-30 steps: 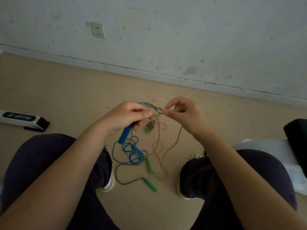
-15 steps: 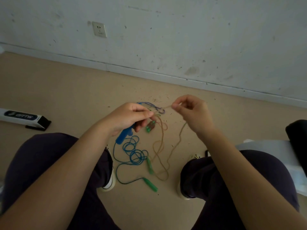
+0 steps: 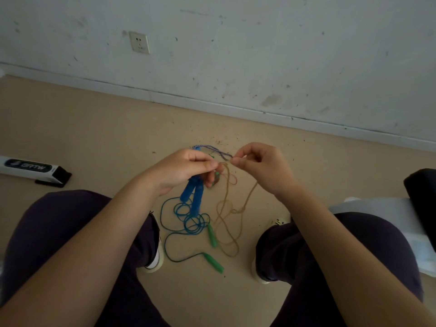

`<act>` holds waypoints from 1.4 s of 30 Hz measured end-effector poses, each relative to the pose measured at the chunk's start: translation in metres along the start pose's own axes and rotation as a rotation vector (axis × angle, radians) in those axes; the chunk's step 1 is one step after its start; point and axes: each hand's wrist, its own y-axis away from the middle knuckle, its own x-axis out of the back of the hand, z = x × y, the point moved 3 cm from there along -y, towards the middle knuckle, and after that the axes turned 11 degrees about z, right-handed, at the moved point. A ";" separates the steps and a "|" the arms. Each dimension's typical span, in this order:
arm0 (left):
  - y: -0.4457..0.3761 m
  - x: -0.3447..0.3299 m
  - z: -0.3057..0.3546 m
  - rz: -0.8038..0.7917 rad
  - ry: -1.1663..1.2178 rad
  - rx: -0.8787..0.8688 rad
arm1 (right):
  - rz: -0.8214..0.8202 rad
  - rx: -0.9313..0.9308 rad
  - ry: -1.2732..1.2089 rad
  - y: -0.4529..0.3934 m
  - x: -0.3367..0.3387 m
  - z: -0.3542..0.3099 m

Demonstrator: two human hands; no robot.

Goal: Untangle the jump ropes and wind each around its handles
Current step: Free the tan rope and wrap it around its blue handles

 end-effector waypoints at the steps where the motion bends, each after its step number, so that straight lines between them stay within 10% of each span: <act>1: 0.000 0.001 0.000 -0.003 -0.007 -0.002 | 0.019 0.003 -0.006 0.000 0.002 0.000; 15: 0.005 -0.010 -0.001 -0.101 0.017 0.001 | -0.311 -0.078 -0.109 0.008 -0.012 0.002; 42: 0.002 0.000 -0.004 -0.127 -0.165 0.077 | -0.149 -0.006 -0.126 -0.002 -0.004 0.003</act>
